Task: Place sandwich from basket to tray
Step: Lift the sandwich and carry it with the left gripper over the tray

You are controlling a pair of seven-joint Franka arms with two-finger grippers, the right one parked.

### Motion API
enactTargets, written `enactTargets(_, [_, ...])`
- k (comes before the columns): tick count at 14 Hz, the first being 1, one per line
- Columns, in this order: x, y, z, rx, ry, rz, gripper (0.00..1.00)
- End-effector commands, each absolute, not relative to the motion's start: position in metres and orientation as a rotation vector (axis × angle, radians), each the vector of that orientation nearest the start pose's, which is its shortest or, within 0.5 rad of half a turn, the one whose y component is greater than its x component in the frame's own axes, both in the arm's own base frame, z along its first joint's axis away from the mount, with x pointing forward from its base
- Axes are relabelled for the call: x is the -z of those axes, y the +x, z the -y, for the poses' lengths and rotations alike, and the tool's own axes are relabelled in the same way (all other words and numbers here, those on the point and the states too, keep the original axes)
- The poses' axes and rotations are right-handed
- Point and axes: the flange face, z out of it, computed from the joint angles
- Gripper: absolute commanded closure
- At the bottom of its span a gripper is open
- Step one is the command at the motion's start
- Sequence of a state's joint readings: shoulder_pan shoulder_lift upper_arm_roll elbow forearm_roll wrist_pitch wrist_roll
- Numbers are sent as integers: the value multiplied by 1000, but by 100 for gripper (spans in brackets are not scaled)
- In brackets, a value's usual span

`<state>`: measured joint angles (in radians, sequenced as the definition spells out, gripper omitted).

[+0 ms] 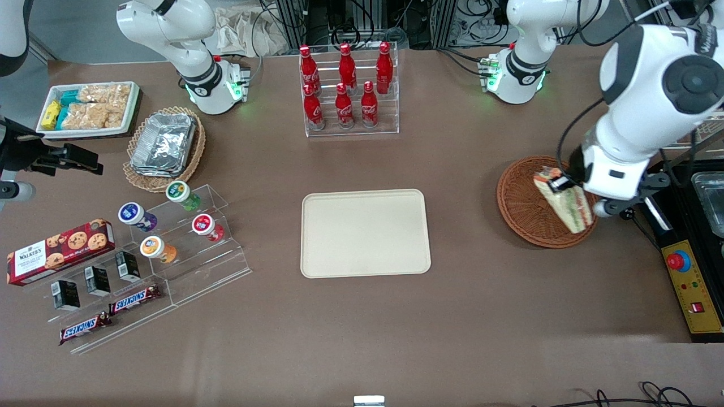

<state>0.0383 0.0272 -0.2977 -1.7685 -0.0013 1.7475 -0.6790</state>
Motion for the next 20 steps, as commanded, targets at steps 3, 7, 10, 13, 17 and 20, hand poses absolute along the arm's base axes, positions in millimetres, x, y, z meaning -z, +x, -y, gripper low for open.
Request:
enactTargets(3, [-519,560,222,-171,-3172,442,100])
enactTargets(7, [-490,557,259,-262,-3178,357,100])
enactTargets(10, [-459,556,295,-270,-3188,294,95])
enactTargets(13, [-421,558,328,-235,-3221,232,97])
enactTargets(17, [-365,557,354,-228,-3176,111,98])
enactTargets(20, [-330,564,375,-167,-3246,124,97])
